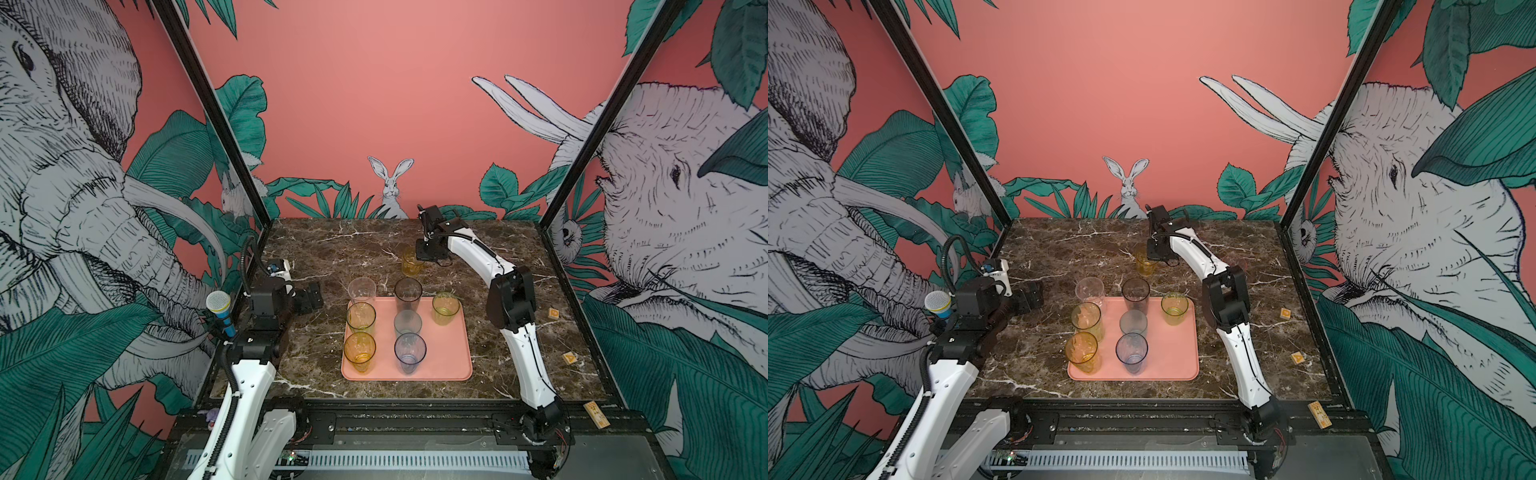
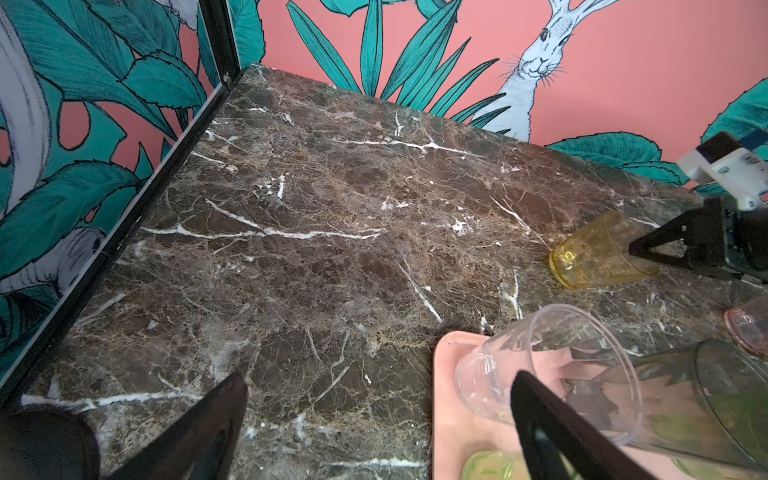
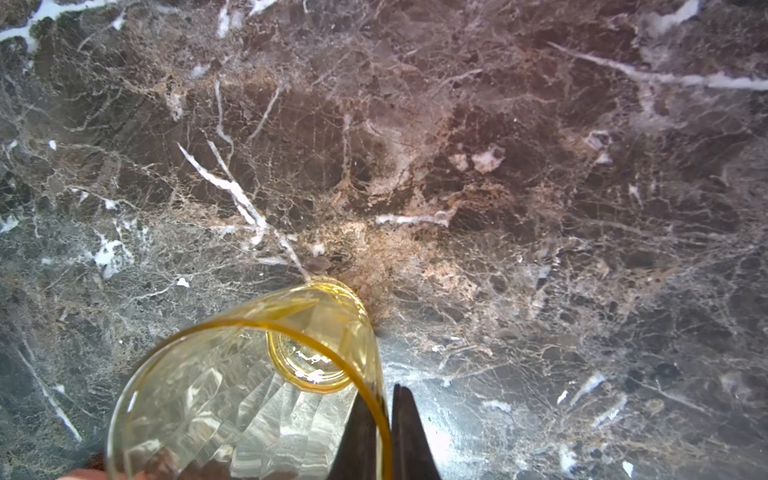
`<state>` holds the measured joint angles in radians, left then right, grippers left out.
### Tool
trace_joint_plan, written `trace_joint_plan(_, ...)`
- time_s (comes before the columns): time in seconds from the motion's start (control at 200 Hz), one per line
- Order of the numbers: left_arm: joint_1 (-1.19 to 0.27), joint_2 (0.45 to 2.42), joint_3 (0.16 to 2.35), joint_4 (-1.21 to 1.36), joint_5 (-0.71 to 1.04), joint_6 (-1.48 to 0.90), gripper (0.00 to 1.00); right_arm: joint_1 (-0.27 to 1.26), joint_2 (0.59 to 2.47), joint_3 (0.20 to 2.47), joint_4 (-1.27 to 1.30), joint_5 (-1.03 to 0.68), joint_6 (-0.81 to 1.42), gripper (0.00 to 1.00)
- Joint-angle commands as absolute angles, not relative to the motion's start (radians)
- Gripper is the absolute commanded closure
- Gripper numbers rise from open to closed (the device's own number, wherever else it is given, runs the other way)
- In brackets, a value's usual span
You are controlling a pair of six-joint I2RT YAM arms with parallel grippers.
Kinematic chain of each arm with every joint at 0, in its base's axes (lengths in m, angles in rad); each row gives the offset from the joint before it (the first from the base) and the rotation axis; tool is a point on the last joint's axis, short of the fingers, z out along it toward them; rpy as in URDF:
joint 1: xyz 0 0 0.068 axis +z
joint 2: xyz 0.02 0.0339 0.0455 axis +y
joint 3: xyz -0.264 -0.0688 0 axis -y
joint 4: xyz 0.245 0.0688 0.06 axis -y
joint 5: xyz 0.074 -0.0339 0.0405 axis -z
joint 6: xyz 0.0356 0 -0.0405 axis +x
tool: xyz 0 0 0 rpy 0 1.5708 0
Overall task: Place the glasses into the tray
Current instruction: 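Lower the right gripper around the yellow glass and close it, then lift the yellow glass with the right gripper and carry it to the tray edge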
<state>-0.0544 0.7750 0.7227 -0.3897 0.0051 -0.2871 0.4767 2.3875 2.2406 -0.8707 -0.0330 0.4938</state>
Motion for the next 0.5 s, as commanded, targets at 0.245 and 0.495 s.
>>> trace_joint_plan(0.245,-0.056,0.759,0.696,-0.36,0.027,-0.318,0.0,0.473,2.3,2.22,-0.897,0.017,0.473,1.0)
trace_joint_plan(0.495,-0.056,0.754,0.677,-0.335,0.047,-0.35,0.0,0.474,2.182,2.174,-0.935,0.055,0.437,1.0)
